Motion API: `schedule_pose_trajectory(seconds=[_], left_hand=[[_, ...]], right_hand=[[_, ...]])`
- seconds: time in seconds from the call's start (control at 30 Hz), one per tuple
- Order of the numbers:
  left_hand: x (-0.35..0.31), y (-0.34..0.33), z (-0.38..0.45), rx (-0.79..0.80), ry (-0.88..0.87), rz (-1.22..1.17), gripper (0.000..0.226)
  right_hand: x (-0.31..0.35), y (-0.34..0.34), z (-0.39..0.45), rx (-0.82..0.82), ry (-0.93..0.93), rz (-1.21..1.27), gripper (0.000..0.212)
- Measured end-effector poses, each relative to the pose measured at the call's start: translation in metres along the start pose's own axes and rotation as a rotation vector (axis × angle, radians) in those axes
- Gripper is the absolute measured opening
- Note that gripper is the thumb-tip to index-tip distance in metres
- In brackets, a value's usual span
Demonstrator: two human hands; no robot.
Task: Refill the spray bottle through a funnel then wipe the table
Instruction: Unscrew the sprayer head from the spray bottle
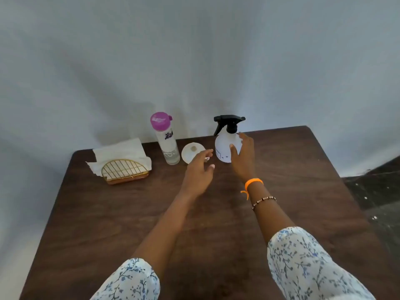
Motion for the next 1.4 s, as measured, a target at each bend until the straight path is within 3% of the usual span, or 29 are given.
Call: schedule_pose_trajectory(seconds=[0.2,0.33,0.6,0.83,1.1,1.4], left_hand=[[0.013,-0.014,0.014,0.029,0.013,0.047,0.037],[0.019,-0.018,0.013,0.05,0.002,0.049,0.038],[0.023,-0.005,-0.01,0.021,-0.072,0.022,0.036],[0.03,0.028,-0.064,0.003,-0.104,0.077,0.04],[0.054,0.054,-0.139,-0.079,0.024,0.129,0.035],[0.058,0.058,-0.185,-0.068,-0.009,0.225,0.053]], right_hand=[[-0.004,-0.015,0.028,0.026,-0.063,0.006,0.046],[-0.009,-0.023,0.032,-0.054,-0.114,0.041,0.039],[-0.009,-0.012,-0.016,-0.157,-0.106,0.126,0.029],[0.012,-0.001,-0.1,-0.04,-0.058,0.219,0.033],[0.026,0.002,-0.178,0.092,-0.099,0.238,0.033],[0.029,0.014,-0.235,0.18,-0.043,0.148,0.023]])
Point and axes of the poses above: each hand's wrist, its own z-axis towards the middle knuckle, its own y-axis out of the back of the hand, x = y × z, the point moved 1 cm from there along z, towards the middle knuckle, and after that the axes turned 10 degrees about -x, right-handed, at the moved point
